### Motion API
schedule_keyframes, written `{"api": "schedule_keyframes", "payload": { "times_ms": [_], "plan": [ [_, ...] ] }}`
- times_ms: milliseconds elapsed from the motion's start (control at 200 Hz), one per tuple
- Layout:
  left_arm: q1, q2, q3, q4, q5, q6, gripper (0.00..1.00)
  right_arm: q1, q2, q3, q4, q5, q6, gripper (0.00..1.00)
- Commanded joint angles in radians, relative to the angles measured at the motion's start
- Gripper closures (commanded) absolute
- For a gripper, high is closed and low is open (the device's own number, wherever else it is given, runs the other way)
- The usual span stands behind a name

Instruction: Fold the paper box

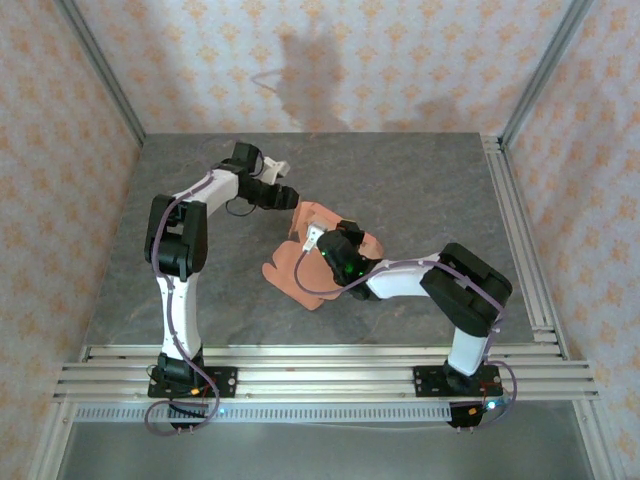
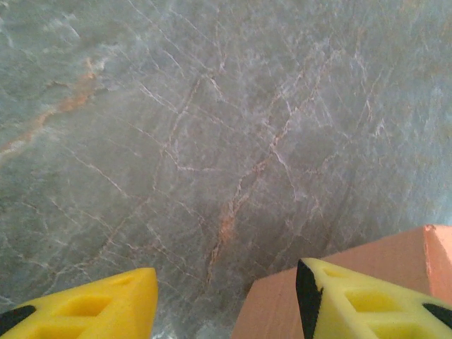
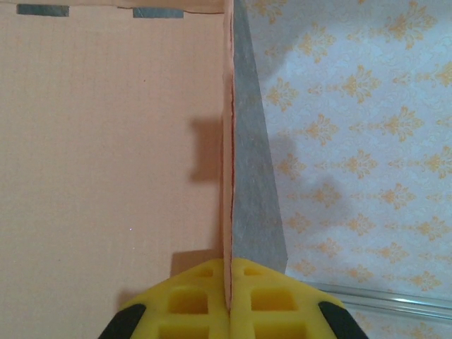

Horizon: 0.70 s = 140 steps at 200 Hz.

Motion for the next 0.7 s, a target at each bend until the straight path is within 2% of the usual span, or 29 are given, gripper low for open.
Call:
{"api": "schedule_keyframes", "payload": {
  "times_ms": [0, 255, 385, 455, 696],
  "plan": [
    [-0.013, -0.067, -0.034, -0.038, 0.043, 0.045, 0.46, -0.003, -0.013, -0.009, 0.036, 0.010, -0.018, 1.00],
    [-0.015, -0.154, -0.188, 0.103, 0.020, -0.019, 0.46, -0.006, -0.009, -0.004, 0.038, 0.005, -0.032, 1.00],
    [-0.017, -0.218, -0.285, 0.215, -0.007, -0.066, 0.45, -0.006, 0.027, -0.021, 0.147, 0.012, -0.134, 1.00],
    [-0.017, -0.234, -0.311, 0.235, -0.013, -0.073, 0.45, -0.008, 0.046, -0.022, 0.191, 0.012, -0.173, 1.00],
    [-0.018, -0.242, -0.366, 0.256, -0.043, -0.073, 0.45, -0.008, 0.040, 0.005, 0.131, -0.009, -0.142, 1.00]
  ]
}}
